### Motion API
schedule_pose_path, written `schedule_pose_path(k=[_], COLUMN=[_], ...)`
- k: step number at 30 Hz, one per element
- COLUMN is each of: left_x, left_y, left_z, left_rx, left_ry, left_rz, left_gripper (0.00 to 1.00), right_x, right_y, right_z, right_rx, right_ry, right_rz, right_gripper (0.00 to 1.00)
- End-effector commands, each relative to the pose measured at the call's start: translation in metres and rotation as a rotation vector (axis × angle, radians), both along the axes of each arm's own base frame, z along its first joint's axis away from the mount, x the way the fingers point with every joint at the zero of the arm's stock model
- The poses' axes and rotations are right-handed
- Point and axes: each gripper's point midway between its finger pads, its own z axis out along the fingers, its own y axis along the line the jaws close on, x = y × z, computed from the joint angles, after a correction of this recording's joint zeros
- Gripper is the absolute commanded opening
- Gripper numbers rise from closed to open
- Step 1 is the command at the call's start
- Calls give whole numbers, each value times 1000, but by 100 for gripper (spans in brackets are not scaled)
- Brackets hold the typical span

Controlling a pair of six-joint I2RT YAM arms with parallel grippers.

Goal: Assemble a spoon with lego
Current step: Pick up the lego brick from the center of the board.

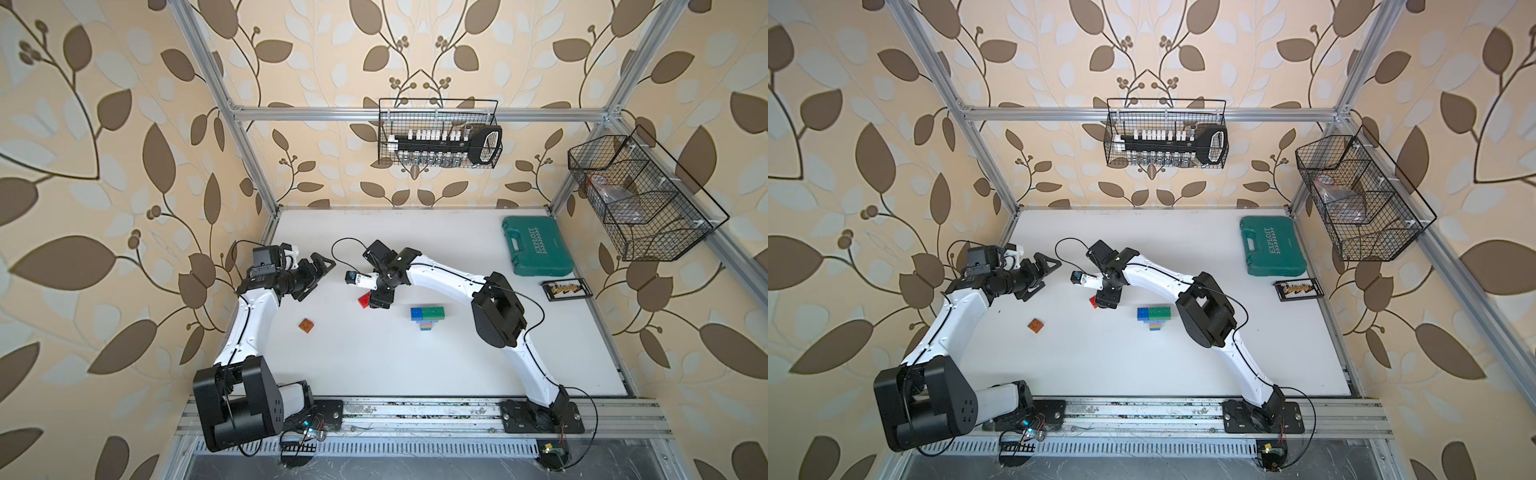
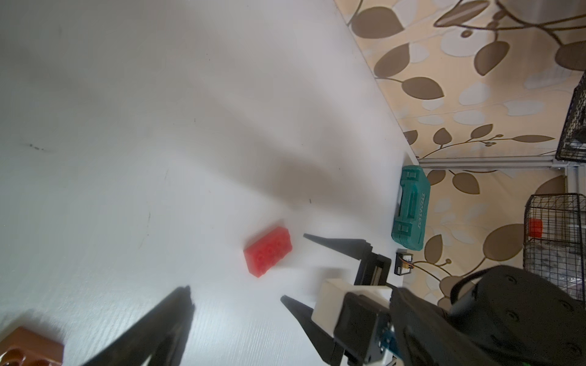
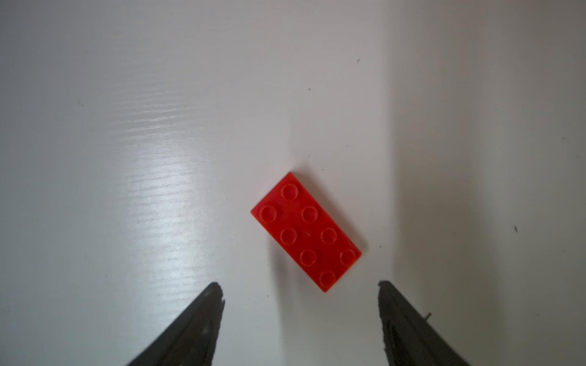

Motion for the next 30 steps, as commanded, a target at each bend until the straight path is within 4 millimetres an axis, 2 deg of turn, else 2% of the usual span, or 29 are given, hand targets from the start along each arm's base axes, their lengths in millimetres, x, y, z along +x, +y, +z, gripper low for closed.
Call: schedule_pose_path(k=[1,10,15,16,20,23,25,26,28,30], left_x=[0,-7,-10,-10,-10,-10,-11,-13,-16,-19], left_y=[2,13,20,20,21,20,18,17,16,13], left_z=[2,-6,-8,-7,-6,-7,-5,-4,-1,3], left_rx=[1,-30,-39,-39,-34,-41,-50,-49,-43,-48], left_ry=[-46,-36,-29,-32,-37,-35,-41,-41,-53,-67], left_rz=[-26,-8,7,6,8,4,-5,-7,-14,-22], left_gripper=[99,99,99,99,99,99,99,99,99,99], right_x=[-4,-8,-10,-11,-15,-20,-20,-18,-16,-13], right_y=[12,16,10,8,-3,-7,-5,-1,4,7], right_z=[-5,-41,-45,-45,-43,-45,-39,-31,-10,22], right_rx=[-20,-91,-117,-130,-167,-179,-165,-147,-104,-49], right_ry=[-17,3,18,16,11,27,32,28,24,-1], right_rz=[86,148,165,166,163,168,156,143,116,85], right_gripper=[76,75,71,68,40,25,5,0,0,0])
